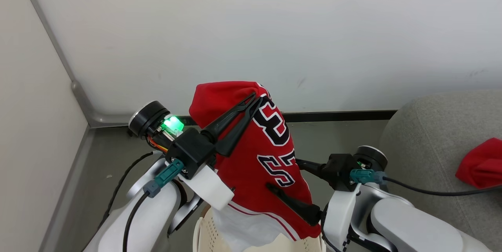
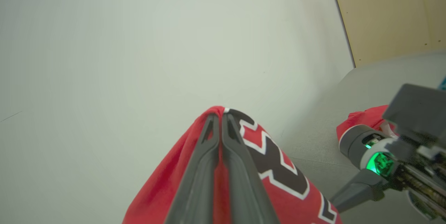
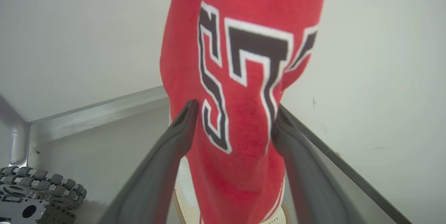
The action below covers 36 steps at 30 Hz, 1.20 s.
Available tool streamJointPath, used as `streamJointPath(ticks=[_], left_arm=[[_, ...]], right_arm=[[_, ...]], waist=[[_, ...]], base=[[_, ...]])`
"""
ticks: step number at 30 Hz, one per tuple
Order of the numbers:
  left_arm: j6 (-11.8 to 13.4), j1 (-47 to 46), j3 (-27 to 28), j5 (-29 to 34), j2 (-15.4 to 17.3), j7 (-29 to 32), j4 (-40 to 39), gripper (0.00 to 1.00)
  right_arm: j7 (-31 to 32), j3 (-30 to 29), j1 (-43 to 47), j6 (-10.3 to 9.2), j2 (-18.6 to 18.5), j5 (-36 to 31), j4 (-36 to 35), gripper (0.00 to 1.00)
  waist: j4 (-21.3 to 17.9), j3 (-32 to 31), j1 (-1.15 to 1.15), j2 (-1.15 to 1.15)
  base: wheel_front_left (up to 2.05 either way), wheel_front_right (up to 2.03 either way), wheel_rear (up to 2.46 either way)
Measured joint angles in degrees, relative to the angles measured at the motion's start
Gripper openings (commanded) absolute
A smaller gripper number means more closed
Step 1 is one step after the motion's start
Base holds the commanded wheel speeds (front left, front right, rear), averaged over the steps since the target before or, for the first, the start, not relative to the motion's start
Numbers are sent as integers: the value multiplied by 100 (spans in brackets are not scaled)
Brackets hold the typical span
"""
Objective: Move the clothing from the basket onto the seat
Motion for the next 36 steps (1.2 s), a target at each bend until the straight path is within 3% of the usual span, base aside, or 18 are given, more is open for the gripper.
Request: streamJointPath(ticks=[9, 10, 12, 15, 16, 17, 18, 36], left_arm=[[0, -10, -134, -79, -25, 52, -29, 0], [0, -12, -141, -110, -27, 53, -31, 0], [0, -17, -146, -167, -30, 59, -32, 0], [0, -21, -145, -220, -23, 103, -24, 0], [0, -21, -142, -244, -18, 103, -14, 0], [0, -21, -134, -259, -8, 109, 1, 0], [0, -21, -124, -266, 12, 109, 18, 0], [2, 330, 183, -757, 90, 110, 659, 0]], right_arm=[[-115, 346, -142, 0, 108, 258, 258, 100], [-157, 379, -170, 0, 135, 270, 297, 87], [-212, 452, -230, 0, 180, 283, 368, 49], [-287, 565, -258, 0, 196, 292, 442, 29], [-320, 605, -279, 0, 196, 310, 465, 20], [-359, 627, -297, 0, 198, 335, 489, 5], [-376, 634, -315, 0, 198, 350, 517, 0], [-1268, 15, -144, 0, -88, 892, 728, 0]], waist=[[71, -19, -1, 0], [77, -18, 0, 0], [87, -13, 0, 0], [96, 0, 0, 0], [95, 5, 0, 0], [91, 11, 0, 0], [85, 16, 0, 0], [-301, 76, 0, 0]], base=[[0, 0, 0], [0, 0, 0], [0, 0, 0], [0, 0, 0], [0, 0, 0], [0, 0, 0], [0, 0, 0], [0, 0, 0]])
